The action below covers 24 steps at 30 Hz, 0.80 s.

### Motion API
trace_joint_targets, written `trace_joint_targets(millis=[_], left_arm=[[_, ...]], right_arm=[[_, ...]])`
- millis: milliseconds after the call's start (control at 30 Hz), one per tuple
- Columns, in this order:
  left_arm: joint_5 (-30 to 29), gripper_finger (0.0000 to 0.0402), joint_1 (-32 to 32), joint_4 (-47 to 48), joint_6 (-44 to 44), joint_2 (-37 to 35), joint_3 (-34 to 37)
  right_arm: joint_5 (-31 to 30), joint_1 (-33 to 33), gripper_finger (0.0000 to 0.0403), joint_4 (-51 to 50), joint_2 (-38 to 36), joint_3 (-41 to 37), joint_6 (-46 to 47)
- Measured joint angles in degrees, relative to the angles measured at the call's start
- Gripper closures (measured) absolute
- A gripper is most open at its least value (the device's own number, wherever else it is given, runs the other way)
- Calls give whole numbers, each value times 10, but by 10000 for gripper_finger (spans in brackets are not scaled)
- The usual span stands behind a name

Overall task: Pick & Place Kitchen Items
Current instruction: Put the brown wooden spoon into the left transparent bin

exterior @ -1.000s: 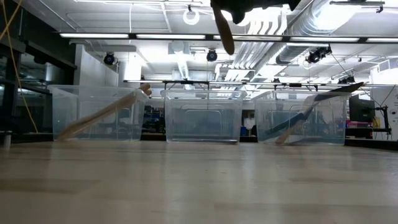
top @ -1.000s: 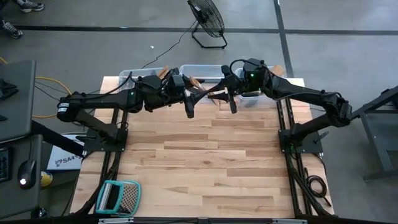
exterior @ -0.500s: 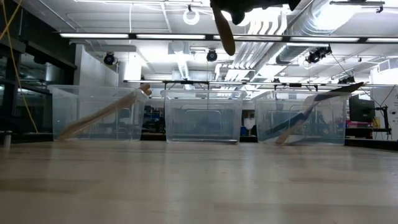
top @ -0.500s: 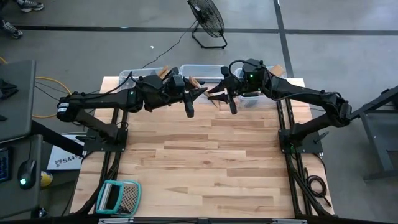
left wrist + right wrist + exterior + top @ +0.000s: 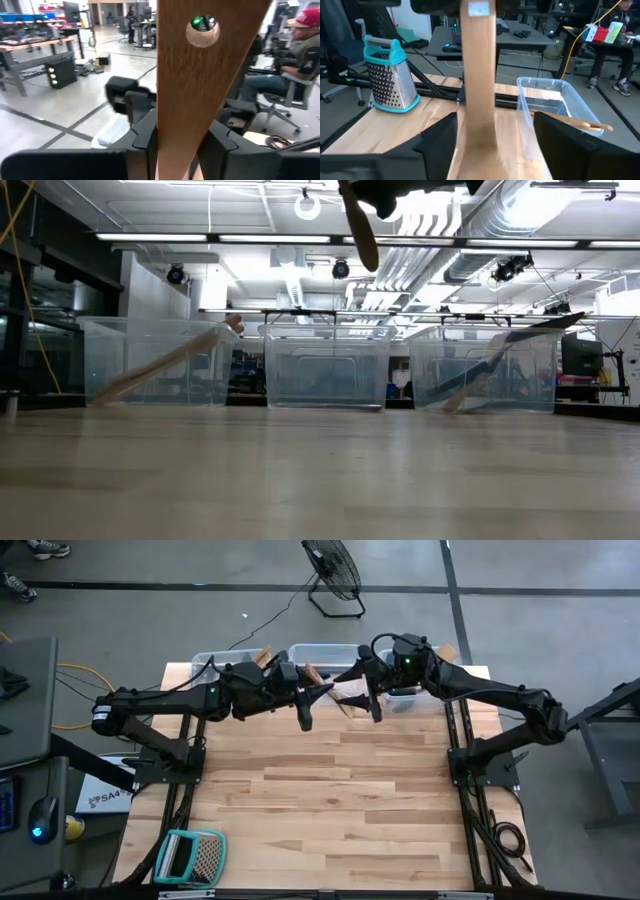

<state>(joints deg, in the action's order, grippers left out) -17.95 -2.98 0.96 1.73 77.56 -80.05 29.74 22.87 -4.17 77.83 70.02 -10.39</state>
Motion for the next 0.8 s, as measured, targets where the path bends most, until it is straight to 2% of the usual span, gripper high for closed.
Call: trace_joint_targets(millis=[267,800], left_arm=[[-78,309,0,17,-3,0,0],[-357,309,0,43,-4,0,0]], right_arm=[[-37,9,131,-44,-30,0,-3],[-106,73,136,-103,-54,0,-4]])
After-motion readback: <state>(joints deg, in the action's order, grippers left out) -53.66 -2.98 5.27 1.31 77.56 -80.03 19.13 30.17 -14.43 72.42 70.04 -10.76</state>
